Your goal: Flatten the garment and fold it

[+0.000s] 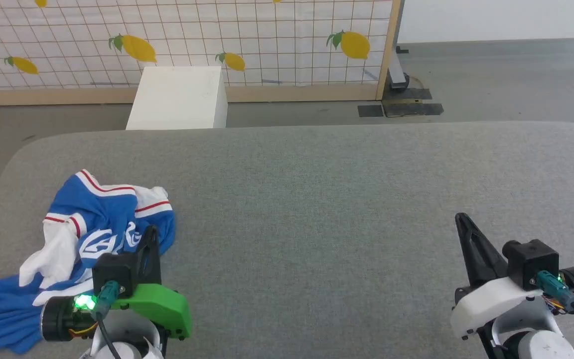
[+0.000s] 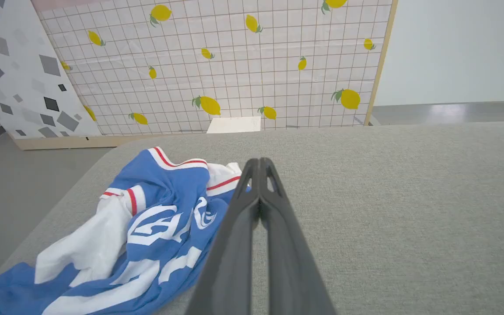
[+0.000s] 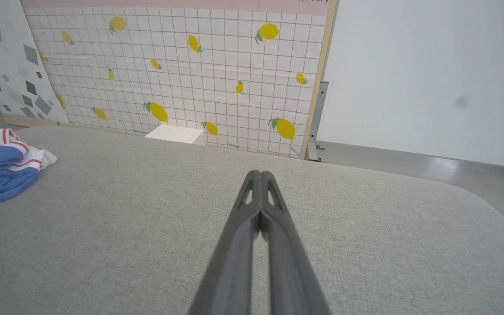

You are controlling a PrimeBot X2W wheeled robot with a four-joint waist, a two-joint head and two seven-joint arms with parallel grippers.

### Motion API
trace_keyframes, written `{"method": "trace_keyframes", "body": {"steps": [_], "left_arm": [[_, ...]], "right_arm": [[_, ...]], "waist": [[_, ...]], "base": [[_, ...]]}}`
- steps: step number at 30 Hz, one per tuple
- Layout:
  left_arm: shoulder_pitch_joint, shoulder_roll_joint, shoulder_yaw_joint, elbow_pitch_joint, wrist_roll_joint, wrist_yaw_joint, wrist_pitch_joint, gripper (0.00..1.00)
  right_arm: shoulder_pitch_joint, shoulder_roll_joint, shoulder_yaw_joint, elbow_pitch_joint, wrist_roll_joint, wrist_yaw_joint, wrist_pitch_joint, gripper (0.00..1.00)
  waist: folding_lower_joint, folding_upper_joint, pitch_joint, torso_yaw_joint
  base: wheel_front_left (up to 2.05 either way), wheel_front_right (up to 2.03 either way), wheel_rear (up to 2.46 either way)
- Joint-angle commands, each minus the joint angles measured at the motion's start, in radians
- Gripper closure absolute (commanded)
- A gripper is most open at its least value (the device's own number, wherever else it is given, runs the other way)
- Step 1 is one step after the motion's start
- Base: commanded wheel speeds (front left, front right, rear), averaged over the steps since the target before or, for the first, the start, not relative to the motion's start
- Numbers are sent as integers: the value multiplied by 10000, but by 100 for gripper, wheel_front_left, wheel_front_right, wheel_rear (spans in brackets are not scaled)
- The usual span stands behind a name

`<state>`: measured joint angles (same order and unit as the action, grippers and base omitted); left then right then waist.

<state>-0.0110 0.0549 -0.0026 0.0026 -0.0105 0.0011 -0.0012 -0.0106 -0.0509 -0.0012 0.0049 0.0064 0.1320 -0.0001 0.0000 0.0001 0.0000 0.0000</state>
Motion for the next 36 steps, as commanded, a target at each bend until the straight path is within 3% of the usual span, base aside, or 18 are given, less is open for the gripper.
{"method": "trace_keyframes", "body": {"steps": [1, 6, 7, 23, 36], "left_arm": [[110, -47, 26, -26, 105, -11, 12, 100], [110, -47, 26, -26, 105, -11, 12, 100], [-1, 2, -14, 2, -9, 0, -1, 0], [65, -4, -226, 100, -283, 185, -307, 0], [202, -9, -254, 32, -523, 418, -576, 0]], "right_arm": [[106, 7, 12, -49, -64, -13, 1, 100], [106, 7, 12, -49, -64, -13, 1, 100], [1, 0, -4, 10, 6, 0, -1, 0], [136, 1, -32, 293, 449, -2, -308, 0], [207, 2, -33, 426, 621, -3, -578, 0]], "waist": [[0, -1, 0, 0], [0, -1, 0, 0], [0, -1, 0, 0], [0, -1, 25, 79], [0, -1, 80, 706]], "base": [[0, 0, 0], [0, 0, 0], [0, 0, 0], [0, 0, 0], [0, 0, 0]]}}
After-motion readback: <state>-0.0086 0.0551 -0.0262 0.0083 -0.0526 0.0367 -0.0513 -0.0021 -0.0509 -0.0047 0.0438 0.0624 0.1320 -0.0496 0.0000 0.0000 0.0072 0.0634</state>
